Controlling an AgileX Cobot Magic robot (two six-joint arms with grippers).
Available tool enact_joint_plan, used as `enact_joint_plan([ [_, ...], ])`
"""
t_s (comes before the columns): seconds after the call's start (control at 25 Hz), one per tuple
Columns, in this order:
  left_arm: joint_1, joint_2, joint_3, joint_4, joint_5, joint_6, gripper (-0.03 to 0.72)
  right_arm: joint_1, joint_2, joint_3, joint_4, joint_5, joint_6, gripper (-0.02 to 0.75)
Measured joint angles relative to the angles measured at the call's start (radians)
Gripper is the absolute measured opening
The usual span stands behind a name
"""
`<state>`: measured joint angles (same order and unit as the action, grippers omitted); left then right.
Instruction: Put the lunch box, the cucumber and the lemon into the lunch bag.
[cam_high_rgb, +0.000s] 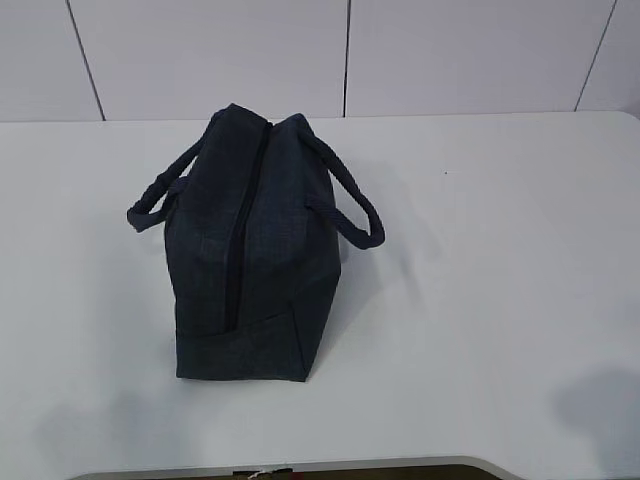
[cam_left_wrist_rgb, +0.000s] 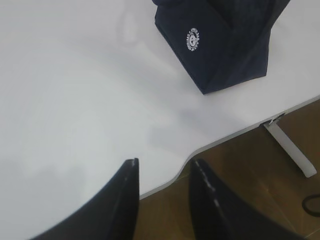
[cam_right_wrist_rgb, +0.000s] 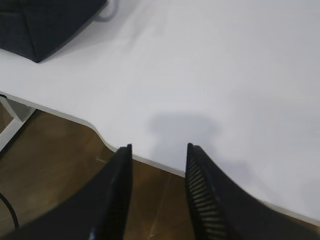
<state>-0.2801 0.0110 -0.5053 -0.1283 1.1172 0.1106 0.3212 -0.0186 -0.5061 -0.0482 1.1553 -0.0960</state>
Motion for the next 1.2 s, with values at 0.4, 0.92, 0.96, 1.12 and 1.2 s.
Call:
enact_joint_plan([
  [0.4,0.0,0.0,0.0,-0.007,-0.002,0.0,0.239,0.0,0.0,0.0,-0.004,-0.005,0.001,0.3],
  [0.92,0.198,0.0,0.0,-0.02,-0.002,0.0,0.239,-0.166,0.0,0.0,-0.006,-0.007,0.001,0.3],
  [0.96,0.208,0.0,0.0,-0.02,-0.002,0.0,0.239,-0.171,0.0,0.0,-0.006,-0.007,0.001,0.3],
  [1.12,0.214,0.0,0.0,-0.021,-0.002,0.0,0.239,-0.175,0.0,0.0,-0.007,-0.007,0.002,0.3],
  [1.2,0.214,0.0,0.0,-0.021,-0.002,0.0,0.239,-0.175,0.0,0.0,-0.007,-0.008,0.004,0.3],
])
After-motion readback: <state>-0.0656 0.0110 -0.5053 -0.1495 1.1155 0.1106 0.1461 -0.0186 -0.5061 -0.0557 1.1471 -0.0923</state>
